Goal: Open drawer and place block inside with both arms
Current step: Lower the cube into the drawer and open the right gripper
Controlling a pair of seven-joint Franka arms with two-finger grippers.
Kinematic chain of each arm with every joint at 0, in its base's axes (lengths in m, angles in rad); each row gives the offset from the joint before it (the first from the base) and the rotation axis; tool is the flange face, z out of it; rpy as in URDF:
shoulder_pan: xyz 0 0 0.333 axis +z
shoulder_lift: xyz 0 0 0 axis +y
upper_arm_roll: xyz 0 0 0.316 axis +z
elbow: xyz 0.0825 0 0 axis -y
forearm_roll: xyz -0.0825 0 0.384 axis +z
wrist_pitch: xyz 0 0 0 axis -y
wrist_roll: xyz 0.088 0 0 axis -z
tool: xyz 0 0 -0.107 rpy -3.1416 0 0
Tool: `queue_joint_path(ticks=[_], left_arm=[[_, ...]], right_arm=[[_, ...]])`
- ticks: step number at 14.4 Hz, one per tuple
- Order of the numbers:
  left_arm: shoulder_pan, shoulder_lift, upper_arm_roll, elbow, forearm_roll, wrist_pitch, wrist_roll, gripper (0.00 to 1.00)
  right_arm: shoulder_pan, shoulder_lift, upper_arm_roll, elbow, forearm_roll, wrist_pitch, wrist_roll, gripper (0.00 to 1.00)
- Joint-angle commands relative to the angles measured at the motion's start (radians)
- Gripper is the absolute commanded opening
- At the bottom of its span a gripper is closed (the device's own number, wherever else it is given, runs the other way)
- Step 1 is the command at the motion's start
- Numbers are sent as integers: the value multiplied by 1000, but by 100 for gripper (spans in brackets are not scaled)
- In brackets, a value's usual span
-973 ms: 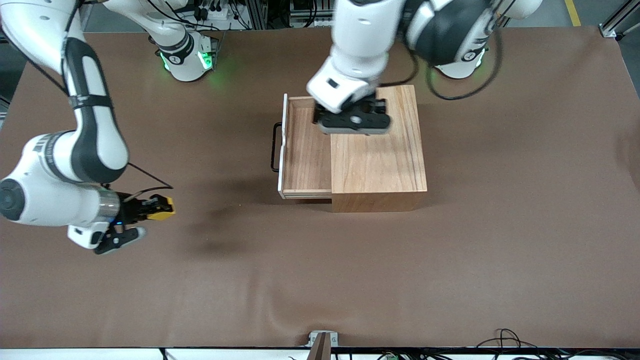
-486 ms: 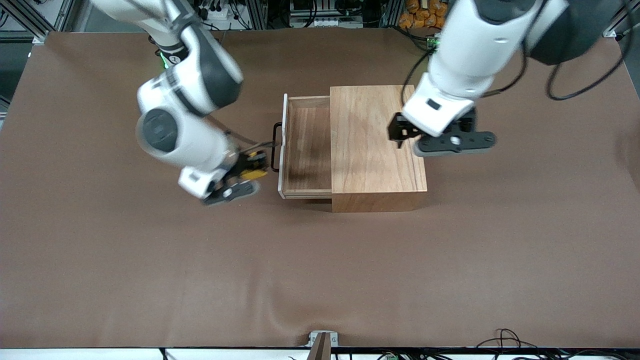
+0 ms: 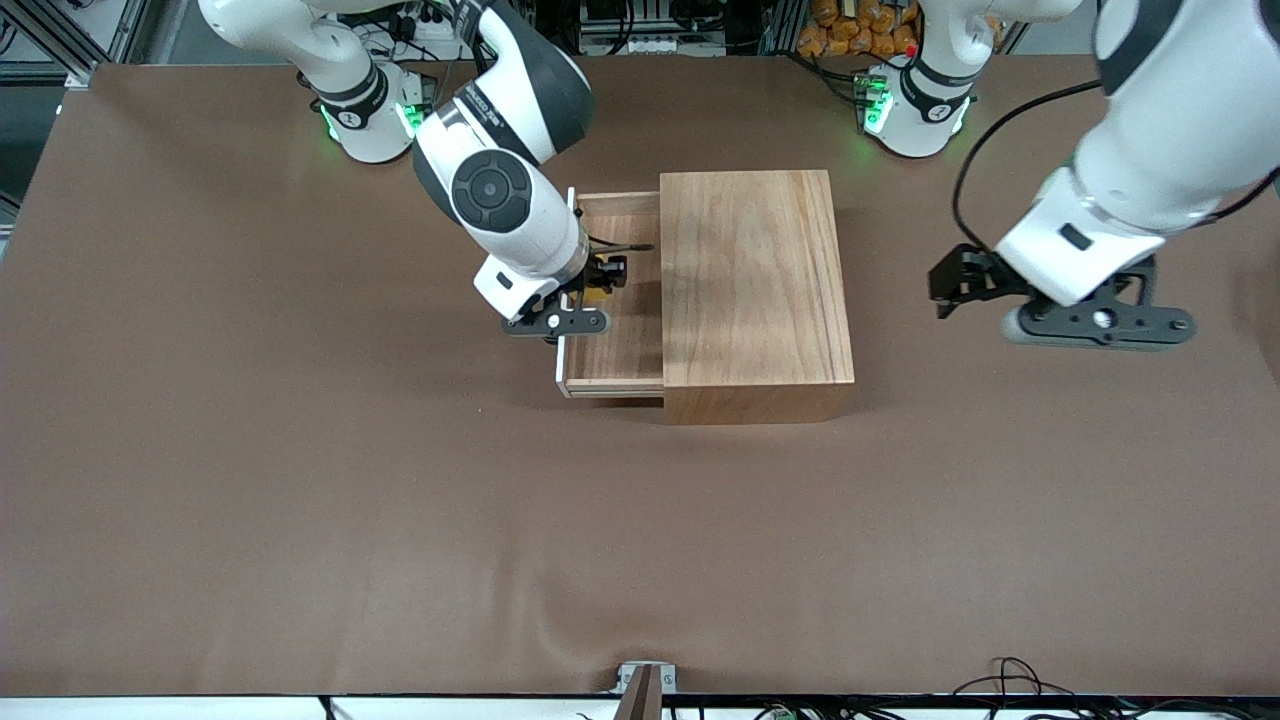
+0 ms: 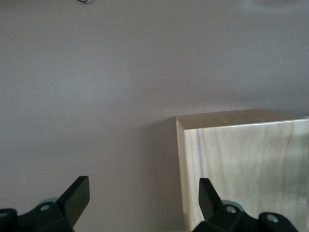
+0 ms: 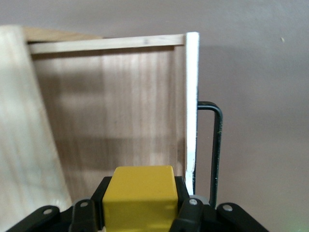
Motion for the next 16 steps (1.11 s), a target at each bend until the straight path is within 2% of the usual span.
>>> queue_joint_path(ticks=[1,4,7,11,12,13,15,16], left_arm=[[58,-84,-12,-74,-2,-16,82,100],[91,-174,-19,-188,-5,-4,104,100],[101,-293,-15,-347,-14,70,104,100],[141,-319,-11,-371,-11,81,105,100],[147,-314,-11,-362,-6,84,113,100],[146,-308,-9,-343,-5,84,121,100],[155,-293,-8,-320,-2,82,133,100],[175,-288,-8,-315,-2,82,145,100]], right_arm=[[14,-22,-9,-38,2,60,80,18],[18,5,-11,-41,1,112,81,19],[19,54,-11,-42,-6,168,81,20],[24,114,-11,-42,-13,278,81,23],[30,134,-11,-42,-13,312,81,26],[34,149,-11,-42,-13,332,81,37],[34,159,-14,-42,-13,343,83,100],[30,159,-15,-42,-13,341,81,100]])
